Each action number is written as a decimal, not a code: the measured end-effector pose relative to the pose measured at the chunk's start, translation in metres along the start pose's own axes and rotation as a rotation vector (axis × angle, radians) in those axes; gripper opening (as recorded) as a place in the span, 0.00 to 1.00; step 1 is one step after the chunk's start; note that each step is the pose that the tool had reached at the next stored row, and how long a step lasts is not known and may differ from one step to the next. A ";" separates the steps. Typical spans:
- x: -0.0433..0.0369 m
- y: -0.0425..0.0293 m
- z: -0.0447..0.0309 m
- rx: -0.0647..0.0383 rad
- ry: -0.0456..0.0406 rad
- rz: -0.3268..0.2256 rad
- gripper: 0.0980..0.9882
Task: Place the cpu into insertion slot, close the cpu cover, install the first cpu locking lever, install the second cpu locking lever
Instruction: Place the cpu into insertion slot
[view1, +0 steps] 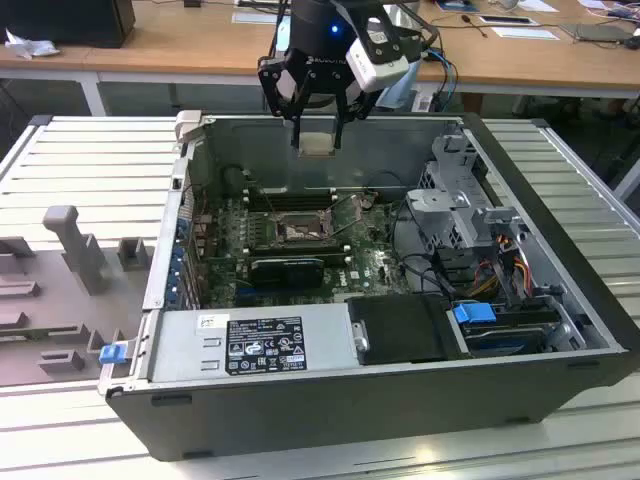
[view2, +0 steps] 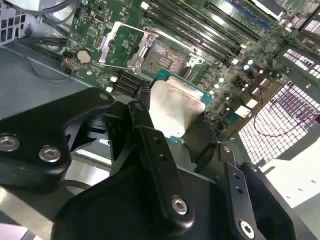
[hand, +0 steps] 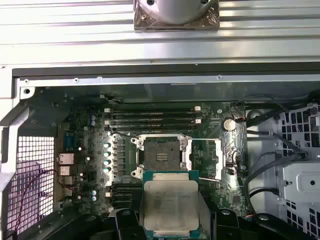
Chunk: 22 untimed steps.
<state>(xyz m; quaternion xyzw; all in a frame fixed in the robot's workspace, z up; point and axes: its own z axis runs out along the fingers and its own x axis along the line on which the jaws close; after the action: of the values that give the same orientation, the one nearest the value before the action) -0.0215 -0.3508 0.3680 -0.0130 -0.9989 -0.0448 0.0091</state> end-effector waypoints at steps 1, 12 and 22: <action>0.0000 0.0000 0.0000 0.000 -0.0021 0.023 0.48; 0.0011 -0.0002 0.0016 -0.003 -0.0116 0.129 0.48; 0.0011 -0.0003 0.0027 -0.003 -0.0162 0.180 0.48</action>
<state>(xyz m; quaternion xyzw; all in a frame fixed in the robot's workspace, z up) -0.0226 -0.3508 0.3653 -0.1030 -0.9936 -0.0452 0.0050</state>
